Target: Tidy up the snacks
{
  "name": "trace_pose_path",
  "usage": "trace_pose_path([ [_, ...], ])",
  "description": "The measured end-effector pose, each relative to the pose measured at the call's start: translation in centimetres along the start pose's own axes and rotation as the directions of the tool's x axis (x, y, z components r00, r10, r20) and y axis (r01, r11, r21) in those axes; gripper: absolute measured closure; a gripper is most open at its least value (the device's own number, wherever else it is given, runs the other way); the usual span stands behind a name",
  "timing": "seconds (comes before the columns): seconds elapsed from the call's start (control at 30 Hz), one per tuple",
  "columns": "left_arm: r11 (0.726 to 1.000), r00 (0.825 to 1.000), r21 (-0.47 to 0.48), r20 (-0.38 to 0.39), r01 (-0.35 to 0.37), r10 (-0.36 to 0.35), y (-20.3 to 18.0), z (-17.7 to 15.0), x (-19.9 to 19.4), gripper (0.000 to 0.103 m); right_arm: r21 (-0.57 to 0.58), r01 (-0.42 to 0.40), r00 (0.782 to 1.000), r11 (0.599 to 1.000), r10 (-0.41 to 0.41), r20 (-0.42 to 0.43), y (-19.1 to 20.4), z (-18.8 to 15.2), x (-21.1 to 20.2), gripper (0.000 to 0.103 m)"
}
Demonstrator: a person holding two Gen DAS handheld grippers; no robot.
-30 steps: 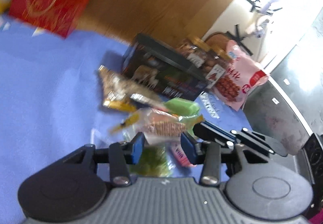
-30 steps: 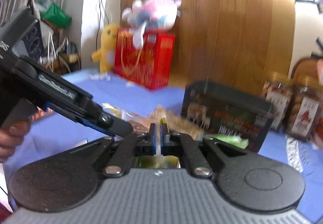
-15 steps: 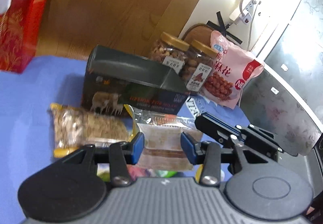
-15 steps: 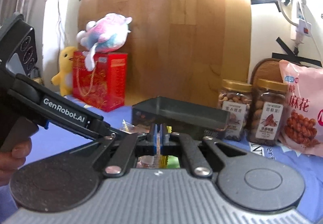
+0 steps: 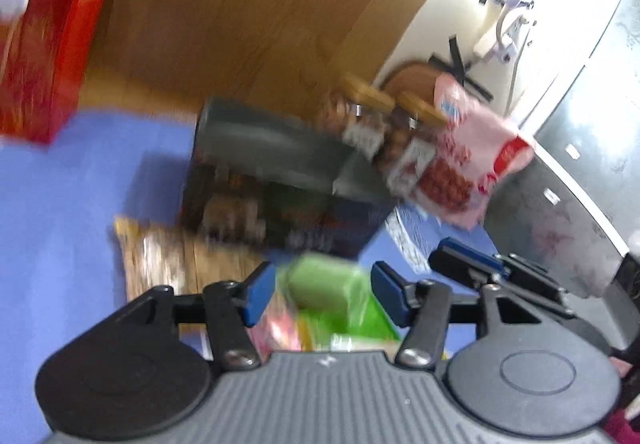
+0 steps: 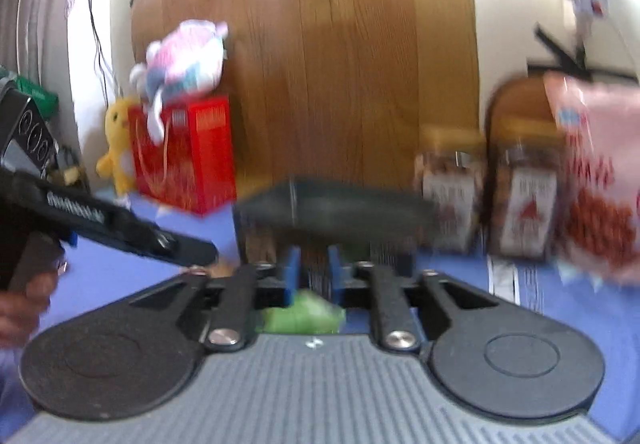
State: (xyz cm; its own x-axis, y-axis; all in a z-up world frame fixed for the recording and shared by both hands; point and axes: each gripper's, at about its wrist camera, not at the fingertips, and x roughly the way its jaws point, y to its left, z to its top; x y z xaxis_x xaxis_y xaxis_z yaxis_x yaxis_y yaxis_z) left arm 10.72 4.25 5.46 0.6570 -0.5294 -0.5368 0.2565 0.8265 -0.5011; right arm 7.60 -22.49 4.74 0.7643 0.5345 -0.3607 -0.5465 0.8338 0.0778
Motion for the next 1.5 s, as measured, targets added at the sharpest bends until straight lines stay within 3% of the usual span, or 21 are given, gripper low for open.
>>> trace_pose_path([
  [0.07, 1.0, 0.999, 0.006, -0.031, 0.017, -0.017, 0.3, -1.6, 0.0, 0.048, -0.014, -0.04, 0.999, 0.999, 0.04, -0.025, 0.0, -1.8, -1.1, 0.056],
  [0.23, 0.998, 0.996, 0.049, -0.072, -0.039, 0.043, -0.3, -5.1, -0.3, 0.048, 0.0, -0.058, 0.996, 0.998, 0.057, -0.073, 0.5, -4.7, -3.6, 0.056],
  [0.5, 0.992, 0.992, 0.048, -0.051, -0.115, 0.117, -0.9, -7.5, -2.5, 0.044, 0.072, -0.075, 0.993, 0.995, 0.081, -0.086, 2.0, -5.9, -4.7, 0.056],
  [1.07, 0.987, 0.988, 0.063, -0.029, -0.147, 0.149, -2.2, -9.6, -4.4, 0.044, 0.05, -0.042, 0.993, 0.998, 0.048, -0.112, 4.1, -7.7, -5.7, 0.05],
  [1.2, 0.977, 0.981, 0.09, 0.012, -0.194, 0.194, -2.2, -9.8, -4.9, 0.04, 0.04, -0.037, 0.993, 0.999, 0.041, -0.109, 4.3, -7.7, -5.7, 0.05],
  [1.3, 0.95, 0.956, 0.122, 0.098, -0.287, 0.276, -1.8, -9.5, -5.3, 0.03, 0.038, -0.021, 0.994, 0.999, 0.025, -0.105, 4.2, -7.8, -5.5, 0.05],
  [1.4, 0.893, 0.896, 0.157, 0.222, -0.422, 0.385, -0.7, -8.7, -4.6, 0.028, 0.051, -0.001, 0.994, 0.999, 0.006, -0.109, 4.1, -7.9, -5.0, 0.049],
  [1.47, 0.853, 0.859, 0.182, 0.268, -0.49, 0.436, 0.3, -8.2, -3.5, 0.027, 0.06, 0.016, 0.994, 0.998, -0.009, -0.113, 3.9, -8.3, -4.6, 0.049],
  [1.5, 0.84, 0.849, 0.189, 0.273, -0.509, 0.453, 0.9, -8.0, -2.8, 0.023, 0.063, 0.029, 0.993, 0.998, -0.021, -0.117, 3.8, -8.5, -4.2, 0.049],
])
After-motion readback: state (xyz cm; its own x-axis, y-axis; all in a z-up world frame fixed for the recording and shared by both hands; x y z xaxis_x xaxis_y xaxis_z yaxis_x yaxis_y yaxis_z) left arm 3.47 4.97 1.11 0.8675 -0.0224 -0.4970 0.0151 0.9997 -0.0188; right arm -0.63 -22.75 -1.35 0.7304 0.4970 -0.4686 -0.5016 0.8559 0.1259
